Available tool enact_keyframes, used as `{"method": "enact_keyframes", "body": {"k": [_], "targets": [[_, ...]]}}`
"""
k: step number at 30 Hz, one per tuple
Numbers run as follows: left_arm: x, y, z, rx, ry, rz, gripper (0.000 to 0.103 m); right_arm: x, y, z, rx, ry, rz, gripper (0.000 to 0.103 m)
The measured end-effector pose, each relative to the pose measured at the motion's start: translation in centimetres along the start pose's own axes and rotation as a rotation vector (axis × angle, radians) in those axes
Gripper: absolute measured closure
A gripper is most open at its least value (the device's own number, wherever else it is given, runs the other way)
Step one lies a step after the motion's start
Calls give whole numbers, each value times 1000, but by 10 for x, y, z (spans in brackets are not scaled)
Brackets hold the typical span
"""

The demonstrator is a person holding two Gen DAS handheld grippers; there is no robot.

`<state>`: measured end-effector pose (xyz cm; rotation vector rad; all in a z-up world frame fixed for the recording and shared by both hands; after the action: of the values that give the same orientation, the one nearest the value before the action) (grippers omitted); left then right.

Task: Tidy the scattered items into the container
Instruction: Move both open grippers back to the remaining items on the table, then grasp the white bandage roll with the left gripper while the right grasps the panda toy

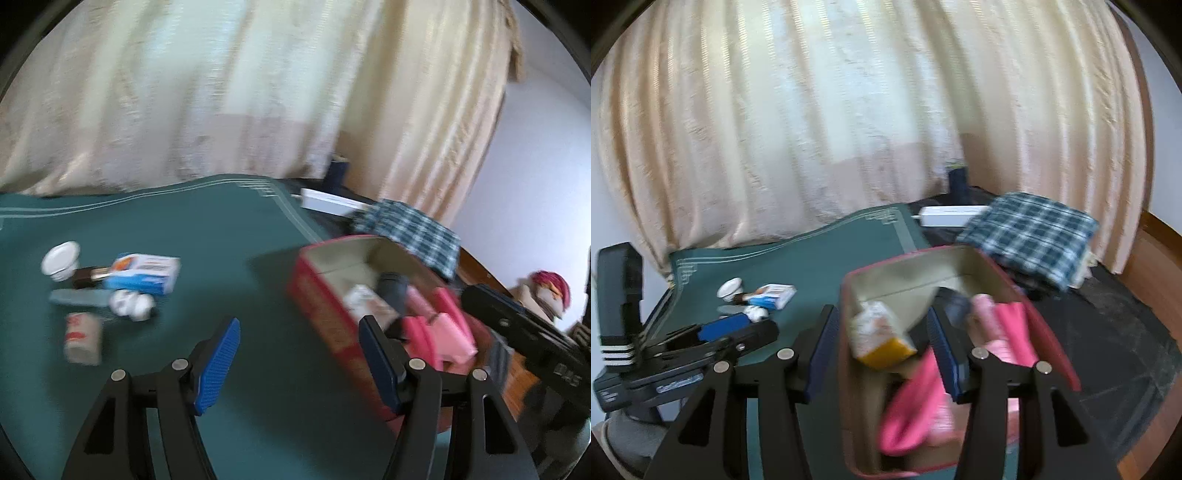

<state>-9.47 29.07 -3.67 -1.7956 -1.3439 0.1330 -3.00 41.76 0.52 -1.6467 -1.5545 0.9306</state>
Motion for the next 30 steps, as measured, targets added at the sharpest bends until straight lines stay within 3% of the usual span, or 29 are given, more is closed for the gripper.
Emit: {"method": "enact_keyframes", "body": {"k": [8, 14, 30], "targets": [[-94, -17, -18, 54, -158, -68, 35, -67, -5, 19, -7, -73, -93, 46], [-153, -22, -18, 40, -244, -130, 35, -107, 1, 38, -38, -129, -127, 44], [-196, -13, 19, -63, -284, -179, 35, -144, 21, 86, -140, -195, -153, 42]]}}
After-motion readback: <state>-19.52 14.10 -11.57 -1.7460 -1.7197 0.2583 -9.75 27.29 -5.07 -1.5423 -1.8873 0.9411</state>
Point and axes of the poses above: each gripper's, at about its wrist camera, not at the fingertips, and z roughly the way its jaws point, x to its right, y to its underside, the point moved 9 cm from there along z, roughly the way its jaws point, and after that the axes turned 12 degrees about -z, right-handed, at the moved point
